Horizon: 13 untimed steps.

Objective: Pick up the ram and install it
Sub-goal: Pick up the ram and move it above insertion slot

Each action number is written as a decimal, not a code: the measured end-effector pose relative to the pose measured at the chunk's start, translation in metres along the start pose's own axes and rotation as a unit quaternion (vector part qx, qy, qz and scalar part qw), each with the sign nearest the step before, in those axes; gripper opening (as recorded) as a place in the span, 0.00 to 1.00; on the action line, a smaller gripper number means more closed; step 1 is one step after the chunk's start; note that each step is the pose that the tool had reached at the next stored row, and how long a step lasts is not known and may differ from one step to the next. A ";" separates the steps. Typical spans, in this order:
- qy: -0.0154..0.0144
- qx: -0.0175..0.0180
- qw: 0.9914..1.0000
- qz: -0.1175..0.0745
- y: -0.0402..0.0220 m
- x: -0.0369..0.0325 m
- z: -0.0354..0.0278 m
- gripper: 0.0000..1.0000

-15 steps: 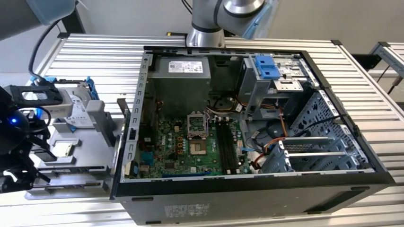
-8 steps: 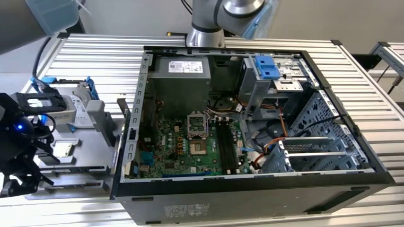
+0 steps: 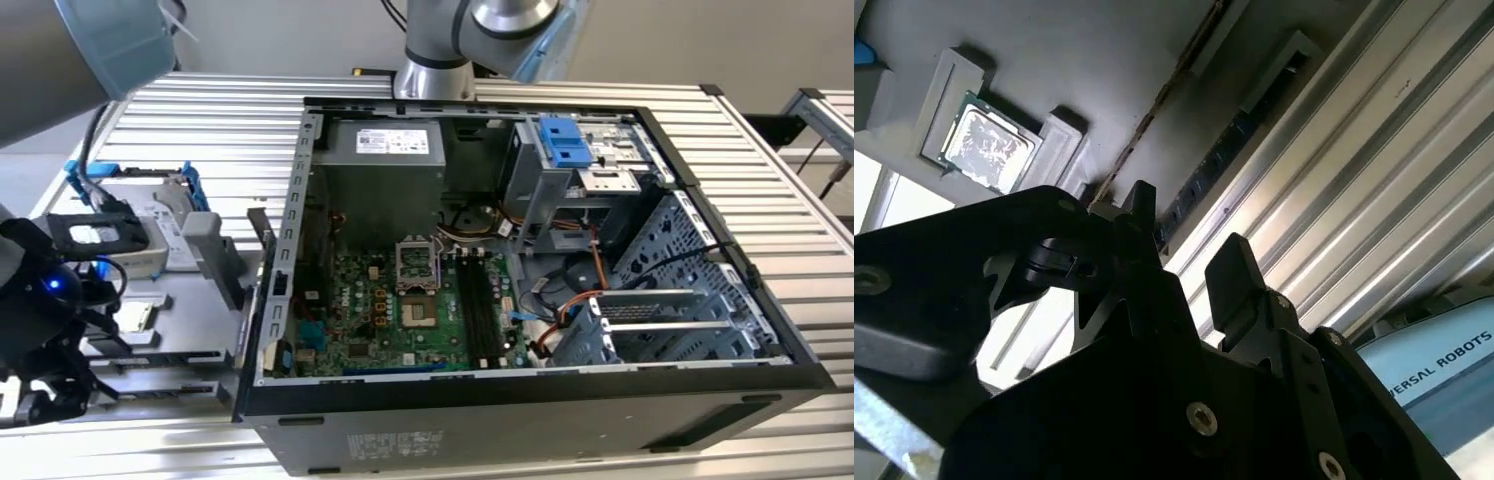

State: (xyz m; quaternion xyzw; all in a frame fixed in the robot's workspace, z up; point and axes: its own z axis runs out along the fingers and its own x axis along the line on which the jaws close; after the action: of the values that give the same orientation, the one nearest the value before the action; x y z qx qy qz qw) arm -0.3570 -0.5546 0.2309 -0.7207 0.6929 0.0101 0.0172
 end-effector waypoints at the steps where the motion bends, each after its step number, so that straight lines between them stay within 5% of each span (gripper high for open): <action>1: 0.000 0.000 1.000 0.000 0.0000 0.0001 0.0015 1.00; 13: 0.000 0.000 1.000 0.001 0.0002 0.0013 0.0222 1.00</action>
State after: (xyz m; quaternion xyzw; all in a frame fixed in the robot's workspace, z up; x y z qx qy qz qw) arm -0.3570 -0.5550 0.2087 -0.7202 0.6935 0.0101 0.0172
